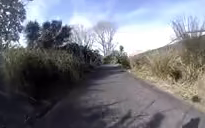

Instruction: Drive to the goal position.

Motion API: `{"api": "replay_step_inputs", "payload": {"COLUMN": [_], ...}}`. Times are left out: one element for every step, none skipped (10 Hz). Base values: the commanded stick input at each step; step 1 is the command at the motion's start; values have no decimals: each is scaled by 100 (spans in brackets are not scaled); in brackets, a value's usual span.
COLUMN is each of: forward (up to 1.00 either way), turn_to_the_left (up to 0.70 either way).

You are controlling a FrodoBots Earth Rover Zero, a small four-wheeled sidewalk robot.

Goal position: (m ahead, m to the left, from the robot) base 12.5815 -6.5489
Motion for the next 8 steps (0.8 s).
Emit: {"api": "replay_step_inputs", "payload": {"forward": [45,45,45,45,45,45,45,45], "turn_to_the_left": [0,-4,-10,-15,-20,-25,-27,-27]}}
